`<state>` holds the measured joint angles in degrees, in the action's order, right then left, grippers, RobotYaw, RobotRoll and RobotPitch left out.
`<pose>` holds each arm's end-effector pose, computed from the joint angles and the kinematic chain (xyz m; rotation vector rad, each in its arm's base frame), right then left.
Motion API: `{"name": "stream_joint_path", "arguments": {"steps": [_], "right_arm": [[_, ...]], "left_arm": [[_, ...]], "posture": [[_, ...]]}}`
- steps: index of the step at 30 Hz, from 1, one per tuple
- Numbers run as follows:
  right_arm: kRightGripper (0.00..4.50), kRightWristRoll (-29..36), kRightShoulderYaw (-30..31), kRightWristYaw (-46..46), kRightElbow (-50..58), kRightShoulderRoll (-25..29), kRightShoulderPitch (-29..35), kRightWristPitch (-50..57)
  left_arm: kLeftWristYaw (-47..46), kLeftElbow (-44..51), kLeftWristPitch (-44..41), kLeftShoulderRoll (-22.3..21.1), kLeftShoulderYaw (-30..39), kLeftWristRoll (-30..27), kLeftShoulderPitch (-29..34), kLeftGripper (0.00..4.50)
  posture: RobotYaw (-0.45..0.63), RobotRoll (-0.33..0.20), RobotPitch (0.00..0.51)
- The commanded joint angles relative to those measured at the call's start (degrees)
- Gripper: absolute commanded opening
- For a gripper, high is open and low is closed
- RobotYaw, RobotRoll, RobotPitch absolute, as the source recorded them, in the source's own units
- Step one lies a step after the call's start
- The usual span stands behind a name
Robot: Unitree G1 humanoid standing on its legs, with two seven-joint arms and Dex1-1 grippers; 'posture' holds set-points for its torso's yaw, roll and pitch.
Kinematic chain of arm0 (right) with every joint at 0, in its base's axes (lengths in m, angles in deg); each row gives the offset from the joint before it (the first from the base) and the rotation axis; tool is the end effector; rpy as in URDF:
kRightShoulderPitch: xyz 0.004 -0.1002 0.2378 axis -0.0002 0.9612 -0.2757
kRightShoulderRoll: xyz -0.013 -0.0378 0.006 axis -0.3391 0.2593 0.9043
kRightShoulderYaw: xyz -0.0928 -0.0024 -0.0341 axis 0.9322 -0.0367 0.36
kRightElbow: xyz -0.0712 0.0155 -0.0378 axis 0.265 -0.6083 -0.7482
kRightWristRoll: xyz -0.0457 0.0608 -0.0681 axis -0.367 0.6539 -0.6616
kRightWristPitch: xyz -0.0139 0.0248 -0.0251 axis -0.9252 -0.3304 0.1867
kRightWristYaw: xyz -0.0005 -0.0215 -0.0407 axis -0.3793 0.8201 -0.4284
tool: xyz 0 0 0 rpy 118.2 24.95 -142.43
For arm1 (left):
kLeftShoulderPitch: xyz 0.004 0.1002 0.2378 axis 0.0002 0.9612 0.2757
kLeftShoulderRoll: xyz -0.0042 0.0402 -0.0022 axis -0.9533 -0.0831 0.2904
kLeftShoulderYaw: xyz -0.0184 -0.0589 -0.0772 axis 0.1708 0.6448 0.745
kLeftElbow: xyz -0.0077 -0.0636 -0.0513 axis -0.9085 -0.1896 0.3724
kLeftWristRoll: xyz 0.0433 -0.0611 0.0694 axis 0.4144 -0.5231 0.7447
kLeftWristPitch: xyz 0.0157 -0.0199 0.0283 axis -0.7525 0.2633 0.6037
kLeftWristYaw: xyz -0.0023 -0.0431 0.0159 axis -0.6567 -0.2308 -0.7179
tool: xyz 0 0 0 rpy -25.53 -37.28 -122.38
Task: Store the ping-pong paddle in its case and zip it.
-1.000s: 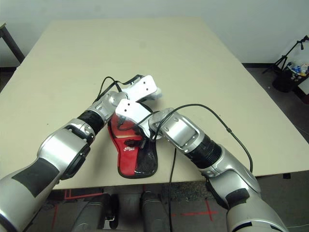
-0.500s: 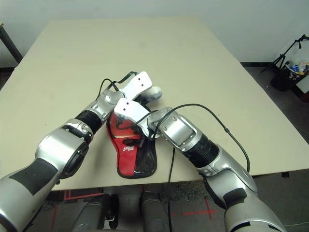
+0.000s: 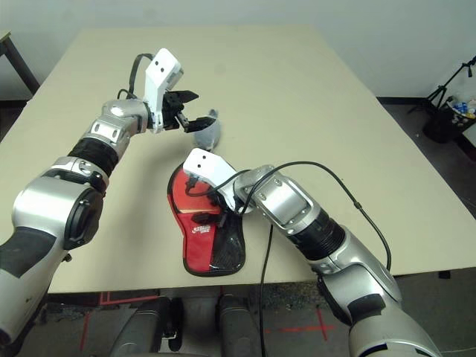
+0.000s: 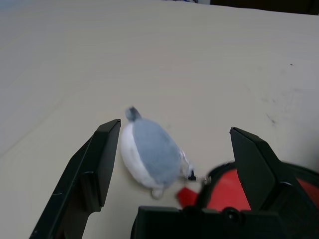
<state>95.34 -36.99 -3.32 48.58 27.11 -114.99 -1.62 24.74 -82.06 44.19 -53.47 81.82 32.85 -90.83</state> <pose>0.2726 -0.1336 0.1832 -0.5290 0.7759 0.9951 0.3785 0.1384 0.2235 0.3506 0.0085 -1.0115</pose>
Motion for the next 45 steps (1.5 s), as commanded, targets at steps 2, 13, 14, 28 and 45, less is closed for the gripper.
{"name": "stream_joint_path", "arguments": {"steps": [2, 13, 14, 28, 45], "right_arm": [[4.5, 1.7, -2.97, 0.32, -1.05, 1.79, 0.29, 2.95], [4.5, -4.98, -13.61, -10.72, -27.64, -2.59, -20.08, -2.35], [4.5, -5.93, -13.68, -11.39, -30.17, -3.4, -21.32, -4.12], [4.5, -11.26, -25.27, -26.56, -77.01, -22.99, -37.34, -39.1], [4.5, -15.6, -30.7, -33.01, -87.79, -28.47, -34.42, -48.89]], "left_arm": [[4.27, 10.03, -5.63, -1.13, -1.7, -1.56, 6.75, 4.47], [7.89, 35.45, -19.41, -3.17, -9.28, -2.82, 22.36, 4.47], [7.91, 36.24, -20.11, -3.21, -9.78, -2.87, 22.8, 4.47], [3.81, 37.56, -16.09, -1.94, -19.97, 2.68, 29.11, 4.47], [2.62, 48.66, -22.57, -2.42, -21.64, 2.08, 33.89, 4.47]], "posture": [[-0.02, 0.0, 0.107], [-0.04, 0.0, 0.105], [-0.04, 0.0, 0.105], [0.01, 0.0, 0.097], [0.14, 0.0, 0.114]]}}
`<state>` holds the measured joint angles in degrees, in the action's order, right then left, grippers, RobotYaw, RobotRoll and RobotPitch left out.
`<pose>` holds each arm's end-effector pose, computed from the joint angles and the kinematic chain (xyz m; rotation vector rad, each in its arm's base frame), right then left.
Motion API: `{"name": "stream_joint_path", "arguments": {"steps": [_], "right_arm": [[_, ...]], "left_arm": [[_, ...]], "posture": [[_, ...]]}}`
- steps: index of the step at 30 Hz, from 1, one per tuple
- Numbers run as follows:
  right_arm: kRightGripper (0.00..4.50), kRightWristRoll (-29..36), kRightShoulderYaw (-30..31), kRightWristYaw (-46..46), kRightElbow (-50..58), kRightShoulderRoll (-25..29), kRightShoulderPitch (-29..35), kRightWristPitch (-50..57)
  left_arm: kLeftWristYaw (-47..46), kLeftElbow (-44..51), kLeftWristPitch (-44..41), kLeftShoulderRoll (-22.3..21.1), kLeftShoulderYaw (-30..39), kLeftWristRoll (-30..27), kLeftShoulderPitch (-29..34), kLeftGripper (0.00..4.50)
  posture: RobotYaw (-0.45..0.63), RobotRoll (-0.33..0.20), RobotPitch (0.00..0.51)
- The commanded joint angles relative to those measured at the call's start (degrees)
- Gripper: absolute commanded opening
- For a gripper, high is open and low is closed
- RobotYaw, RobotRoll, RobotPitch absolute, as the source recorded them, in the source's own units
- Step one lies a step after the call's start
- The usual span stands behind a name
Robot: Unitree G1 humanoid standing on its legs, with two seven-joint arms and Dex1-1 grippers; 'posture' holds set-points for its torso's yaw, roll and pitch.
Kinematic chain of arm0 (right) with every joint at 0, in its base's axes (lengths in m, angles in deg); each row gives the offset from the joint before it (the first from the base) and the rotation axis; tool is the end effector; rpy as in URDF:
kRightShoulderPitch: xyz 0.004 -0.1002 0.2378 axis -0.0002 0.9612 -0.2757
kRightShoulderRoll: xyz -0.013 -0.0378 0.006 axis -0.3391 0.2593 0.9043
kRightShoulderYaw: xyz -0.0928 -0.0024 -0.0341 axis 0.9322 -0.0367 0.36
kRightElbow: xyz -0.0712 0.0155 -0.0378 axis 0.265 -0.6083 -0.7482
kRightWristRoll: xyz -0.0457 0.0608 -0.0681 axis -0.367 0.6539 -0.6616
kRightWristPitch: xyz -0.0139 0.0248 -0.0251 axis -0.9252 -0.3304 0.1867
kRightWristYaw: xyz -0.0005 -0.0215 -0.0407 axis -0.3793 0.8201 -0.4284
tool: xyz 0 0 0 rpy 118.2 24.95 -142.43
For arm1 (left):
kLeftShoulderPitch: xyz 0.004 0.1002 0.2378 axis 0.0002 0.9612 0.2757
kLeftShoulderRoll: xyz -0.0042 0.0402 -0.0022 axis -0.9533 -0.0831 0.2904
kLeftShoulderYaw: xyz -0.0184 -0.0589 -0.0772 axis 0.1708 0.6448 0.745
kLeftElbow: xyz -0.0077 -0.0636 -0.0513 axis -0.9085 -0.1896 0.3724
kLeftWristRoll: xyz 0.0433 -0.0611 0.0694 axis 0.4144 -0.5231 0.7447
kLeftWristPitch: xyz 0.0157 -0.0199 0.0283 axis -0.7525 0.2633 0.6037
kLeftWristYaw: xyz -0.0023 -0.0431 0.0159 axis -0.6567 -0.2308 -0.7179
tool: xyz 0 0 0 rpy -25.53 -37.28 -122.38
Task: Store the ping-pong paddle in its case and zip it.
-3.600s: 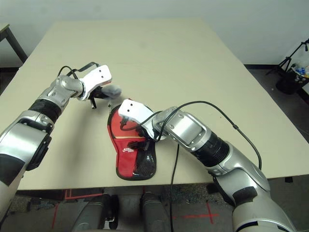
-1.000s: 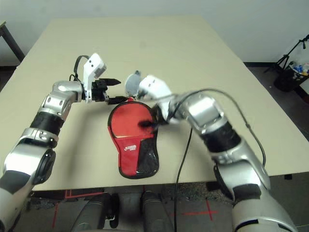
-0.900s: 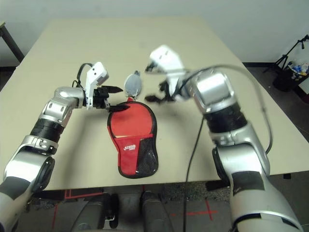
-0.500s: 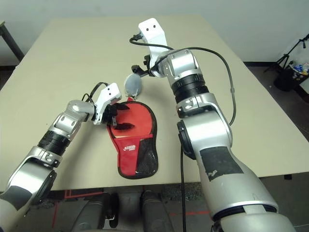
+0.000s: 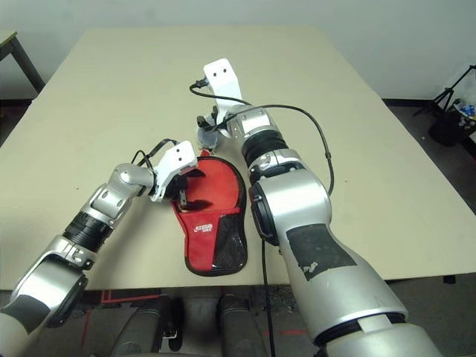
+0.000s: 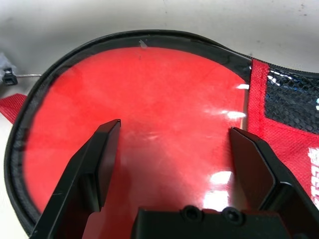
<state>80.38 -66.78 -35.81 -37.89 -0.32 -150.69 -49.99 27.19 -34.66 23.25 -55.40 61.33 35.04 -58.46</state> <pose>0.3781 -0.1022 0.2104 -0.2293 0.3671 0.3489 0.3125 0.1093 0.1418 0.5466 0.2681 -1.2417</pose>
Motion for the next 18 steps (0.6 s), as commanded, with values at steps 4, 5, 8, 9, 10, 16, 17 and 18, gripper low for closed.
{"name": "stream_joint_path", "arguments": {"steps": [4, 5, 8, 9, 10, 16, 17, 18], "right_arm": [[4.5, -1.35, -1.9, -1.71, -1.74, -2.08, 2.52, -1.14], [4.5, -1.56, -2.09, -2.12, -1.86, -2.4, 2.79, -1.18], [4.5, -2.4, -2.38, -2.78, -2.11, -3.32, 3.39, -1.41], [4.5, -2.76, -2.34, -2.94, -2.19, -3.52, 3.54, -1.49], [4.5, -3.02, -2.37, -3.17, -2.26, -3.68, 3.7, -1.55], [4.39, -4.86, -2.27, -5.04, -2.6, -4.24, 4.92, -2.96], [4.26, -5.22, -2.2, -5.67, -2.6, -4.23, 5.02, -3.4], [4.08, -5.66, -2.06, -6.33, -2.62, -4.14, 5.14, -3.81]], "left_arm": [[-0.07, 3.34, -3.08, -1.17, -1.07, -0.21, 2.3, 4.47], [-0.19, 4.03, -3.6, -1.31, -0.99, -0.31, 2.5, 4.47], [-0.55, 5.88, -4.95, -1.61, -0.93, -0.6, 3.05, 4.47], [-0.68, 6.41, -5.4, -1.62, -0.93, -0.71, 3.2, 4.47], [-0.8, 6.88, -5.79, -1.61, -0.94, -0.79, 3.34, 4.47], [-1.58, 9.35, -7.92, -1.52, -0.88, -1.55, 3.83, 4.49], [-1.72, 9.6, -8.1, -1.61, -0.87, -1.65, 3.9, 4.5], [-1.89, 9.89, -8.35, -1.68, -0.84, -1.76, 3.99, 4.5]], "posture": [[0.17, 0.0, 0.12], [0.17, 0.0, 0.123], [0.19, 0.0, 0.129], [0.2, 0.0, 0.13], [0.2, 0.0, 0.131], [0.24, 0.0, 0.138], [0.24, 0.0, 0.138], [0.24, 0.0, 0.139]]}}
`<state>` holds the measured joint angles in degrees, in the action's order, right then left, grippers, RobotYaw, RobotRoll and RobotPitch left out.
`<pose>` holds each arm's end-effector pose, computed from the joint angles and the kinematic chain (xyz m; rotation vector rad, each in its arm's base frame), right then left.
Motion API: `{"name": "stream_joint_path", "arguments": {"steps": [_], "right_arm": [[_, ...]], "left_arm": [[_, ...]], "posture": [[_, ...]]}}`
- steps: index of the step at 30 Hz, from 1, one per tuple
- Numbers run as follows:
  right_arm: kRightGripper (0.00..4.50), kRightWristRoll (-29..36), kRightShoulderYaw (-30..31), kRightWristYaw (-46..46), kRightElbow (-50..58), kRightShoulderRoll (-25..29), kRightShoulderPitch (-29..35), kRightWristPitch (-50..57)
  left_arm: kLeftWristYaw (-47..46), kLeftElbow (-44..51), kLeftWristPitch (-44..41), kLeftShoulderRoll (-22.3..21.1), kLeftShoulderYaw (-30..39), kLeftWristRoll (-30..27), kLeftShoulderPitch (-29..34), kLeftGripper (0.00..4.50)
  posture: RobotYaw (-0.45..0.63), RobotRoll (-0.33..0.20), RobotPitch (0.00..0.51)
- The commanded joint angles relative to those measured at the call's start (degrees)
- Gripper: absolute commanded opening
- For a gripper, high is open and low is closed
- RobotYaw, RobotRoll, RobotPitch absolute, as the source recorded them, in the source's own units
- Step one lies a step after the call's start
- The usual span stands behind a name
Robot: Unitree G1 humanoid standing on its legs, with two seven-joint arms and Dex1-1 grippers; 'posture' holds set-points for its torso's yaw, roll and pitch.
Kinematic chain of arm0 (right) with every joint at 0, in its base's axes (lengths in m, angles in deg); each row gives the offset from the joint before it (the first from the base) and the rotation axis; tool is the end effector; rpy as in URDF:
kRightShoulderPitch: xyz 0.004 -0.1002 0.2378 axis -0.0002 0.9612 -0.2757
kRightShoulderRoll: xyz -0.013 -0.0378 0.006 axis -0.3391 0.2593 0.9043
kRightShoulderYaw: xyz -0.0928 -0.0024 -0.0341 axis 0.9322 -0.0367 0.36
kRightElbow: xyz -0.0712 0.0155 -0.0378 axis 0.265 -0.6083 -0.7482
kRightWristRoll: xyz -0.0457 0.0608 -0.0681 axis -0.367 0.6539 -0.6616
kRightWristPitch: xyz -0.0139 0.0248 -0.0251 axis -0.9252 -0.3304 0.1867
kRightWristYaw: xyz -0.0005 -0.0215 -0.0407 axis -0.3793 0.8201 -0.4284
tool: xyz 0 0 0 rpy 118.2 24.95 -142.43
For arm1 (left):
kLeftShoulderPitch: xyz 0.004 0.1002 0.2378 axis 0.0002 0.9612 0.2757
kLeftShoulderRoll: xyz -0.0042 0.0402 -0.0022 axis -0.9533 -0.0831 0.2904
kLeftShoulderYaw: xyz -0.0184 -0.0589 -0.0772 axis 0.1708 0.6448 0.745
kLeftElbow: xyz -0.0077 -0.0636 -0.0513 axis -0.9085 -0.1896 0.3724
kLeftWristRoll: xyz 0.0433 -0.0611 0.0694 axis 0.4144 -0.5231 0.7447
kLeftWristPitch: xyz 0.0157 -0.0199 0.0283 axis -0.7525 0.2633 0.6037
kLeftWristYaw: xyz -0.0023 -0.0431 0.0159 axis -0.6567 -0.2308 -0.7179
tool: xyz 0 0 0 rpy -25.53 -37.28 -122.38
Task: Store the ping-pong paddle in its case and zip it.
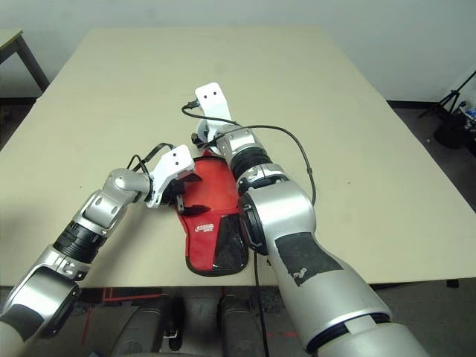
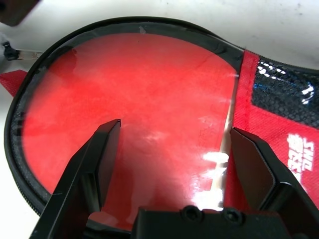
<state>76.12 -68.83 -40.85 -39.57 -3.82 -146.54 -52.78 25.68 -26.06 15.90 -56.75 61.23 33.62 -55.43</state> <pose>0.3724 -0.0915 0.1765 -0.2666 0.4135 0.3000 0.3002 0.1112 0.1456 0.5138 0.2884 -1.2119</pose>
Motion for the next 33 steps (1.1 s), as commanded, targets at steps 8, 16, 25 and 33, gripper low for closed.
{"name": "stream_joint_path", "arguments": {"steps": [8, 16, 25, 33], "right_arm": [[1.64, -3.22, -0.53, -6.01, -0.86, 0.29, 1.2, -3.87], [0.02, -5.08, 0.0, -9.79, -0.72, 3.51, 0.79, -7.84], [0.02, -5.57, -0.68, -10.93, 0.12, 4.75, 3.61, -9.25], [0.02, -2.43, -4.29, -13.71, 1.1, 2.63, 6.76, -11.31]], "left_arm": [[-0.66, 2.86, -1.83, -0.8, -1.46, -1.01, 1.79, 4.5], [-0.34, -0.03, -0.11, 0.48, -3.34, -0.71, 0.28, 4.5], [0.41, -4.61, 3.24, 1.74, -5.57, -0.03, -1.22, 4.5], [1.36, -9.69, 8.46, 3.34, -6.69, 0.62, -4.41, 4.5]], "posture": [[0.23, 0.0, 0.142], [0.17, 0.0, 0.14], [0.11, 0.0, 0.133], [0.07, 0.0, 0.15]]}}
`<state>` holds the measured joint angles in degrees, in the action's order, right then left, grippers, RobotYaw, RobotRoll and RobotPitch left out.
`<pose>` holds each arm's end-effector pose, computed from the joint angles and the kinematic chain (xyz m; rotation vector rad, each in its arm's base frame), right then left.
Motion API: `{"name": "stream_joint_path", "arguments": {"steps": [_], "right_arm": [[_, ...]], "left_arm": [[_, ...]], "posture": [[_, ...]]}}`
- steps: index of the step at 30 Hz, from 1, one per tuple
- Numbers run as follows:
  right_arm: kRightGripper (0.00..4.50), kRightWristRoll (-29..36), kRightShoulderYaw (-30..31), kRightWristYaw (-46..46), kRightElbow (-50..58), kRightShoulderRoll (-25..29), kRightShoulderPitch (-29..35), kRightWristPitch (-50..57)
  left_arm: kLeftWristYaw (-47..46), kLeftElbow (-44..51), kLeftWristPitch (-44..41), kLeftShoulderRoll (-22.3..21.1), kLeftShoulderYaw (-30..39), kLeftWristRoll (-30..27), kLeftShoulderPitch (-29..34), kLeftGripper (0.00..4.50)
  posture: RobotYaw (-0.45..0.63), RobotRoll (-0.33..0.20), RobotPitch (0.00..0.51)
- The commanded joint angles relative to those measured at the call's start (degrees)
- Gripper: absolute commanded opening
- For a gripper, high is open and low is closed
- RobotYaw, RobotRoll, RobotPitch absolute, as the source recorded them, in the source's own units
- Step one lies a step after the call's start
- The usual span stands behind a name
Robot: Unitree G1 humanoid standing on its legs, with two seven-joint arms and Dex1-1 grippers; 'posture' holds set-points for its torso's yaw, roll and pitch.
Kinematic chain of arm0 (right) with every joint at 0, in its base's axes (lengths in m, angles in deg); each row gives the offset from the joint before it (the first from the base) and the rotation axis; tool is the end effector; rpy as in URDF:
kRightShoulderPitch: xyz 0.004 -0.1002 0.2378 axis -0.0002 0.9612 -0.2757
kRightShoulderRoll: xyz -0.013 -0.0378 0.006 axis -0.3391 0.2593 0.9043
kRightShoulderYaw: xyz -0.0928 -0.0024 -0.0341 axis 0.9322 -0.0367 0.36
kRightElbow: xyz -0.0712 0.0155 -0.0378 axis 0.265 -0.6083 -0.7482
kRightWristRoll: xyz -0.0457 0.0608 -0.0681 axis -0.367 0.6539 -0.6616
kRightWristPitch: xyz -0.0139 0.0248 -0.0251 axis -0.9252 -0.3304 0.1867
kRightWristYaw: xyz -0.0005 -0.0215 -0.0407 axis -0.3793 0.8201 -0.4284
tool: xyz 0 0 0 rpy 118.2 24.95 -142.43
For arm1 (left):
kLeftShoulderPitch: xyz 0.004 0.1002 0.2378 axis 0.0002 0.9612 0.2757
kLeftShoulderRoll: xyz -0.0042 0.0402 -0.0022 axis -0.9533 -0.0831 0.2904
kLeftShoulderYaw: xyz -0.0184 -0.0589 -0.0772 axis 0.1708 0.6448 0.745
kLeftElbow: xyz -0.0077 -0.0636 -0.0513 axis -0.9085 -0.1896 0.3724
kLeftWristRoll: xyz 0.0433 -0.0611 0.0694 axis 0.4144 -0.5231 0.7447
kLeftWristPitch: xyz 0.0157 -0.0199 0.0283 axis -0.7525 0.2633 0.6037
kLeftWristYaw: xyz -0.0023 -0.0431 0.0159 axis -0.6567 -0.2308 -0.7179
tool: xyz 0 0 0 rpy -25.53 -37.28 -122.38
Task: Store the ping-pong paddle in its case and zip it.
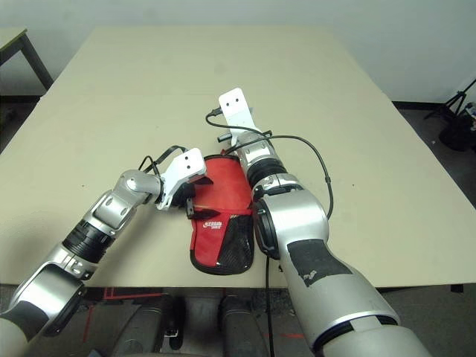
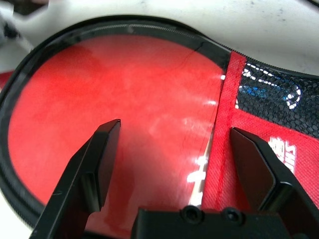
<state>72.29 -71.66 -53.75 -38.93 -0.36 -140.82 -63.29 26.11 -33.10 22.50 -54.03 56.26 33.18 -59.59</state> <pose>0.3717 -0.1224 0.1563 -0.3113 0.2771 0.0207 0.3069 0.0860 0.1427 0.5704 0.2477 -1.3206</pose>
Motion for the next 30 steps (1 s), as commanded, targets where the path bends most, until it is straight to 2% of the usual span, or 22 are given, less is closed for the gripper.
{"name": "stream_joint_path", "arguments": {"steps": [1, 8, 14, 21, 30], "right_arm": [[0.02, 1.65, -1.65, -1.02, 0.58, -1.02, 1.07, -1.26], [0.02, 2.89, -3.06, -2.52, 0.95, -1.36, 0.72, -2.4], [0.02, 2.22, -2.38, -4.45, 1.13, 0.5, 1.33, -2.97], [0.02, 1.0, -1.13, -6.84, 1.5, 2.16, 2.68, -3.39], [0.02, -1.58, 1.83, -8.84, 2.18, 4.65, 3.58, -2.82]], "left_arm": [[0.89, -3.39, 2.54, 0.84, -1.5, 0.95, -0.84, 4.5], [-0.65, -12.39, 7.59, 3.65, -0.35, 1.23, -4.0, 4.5], [-2.21, -18.44, 7.23, 5.05, -1.16, 3.12, -2.87, 4.5], [-3.43, -18.46, 3.87, 4.89, -1.29, 3.88, -0.43, 4.5], [-4.42, -17.71, 2.83, 4.53, -0.85, 3.62, -0.26, 4.5]], "posture": [[0.06, 0.0, 0.155], [0.04, 0.0, 0.178], [0.01, 0.0, 0.196], [0.01, 0.0, 0.211], [0.0, 0.0, 0.218]]}}
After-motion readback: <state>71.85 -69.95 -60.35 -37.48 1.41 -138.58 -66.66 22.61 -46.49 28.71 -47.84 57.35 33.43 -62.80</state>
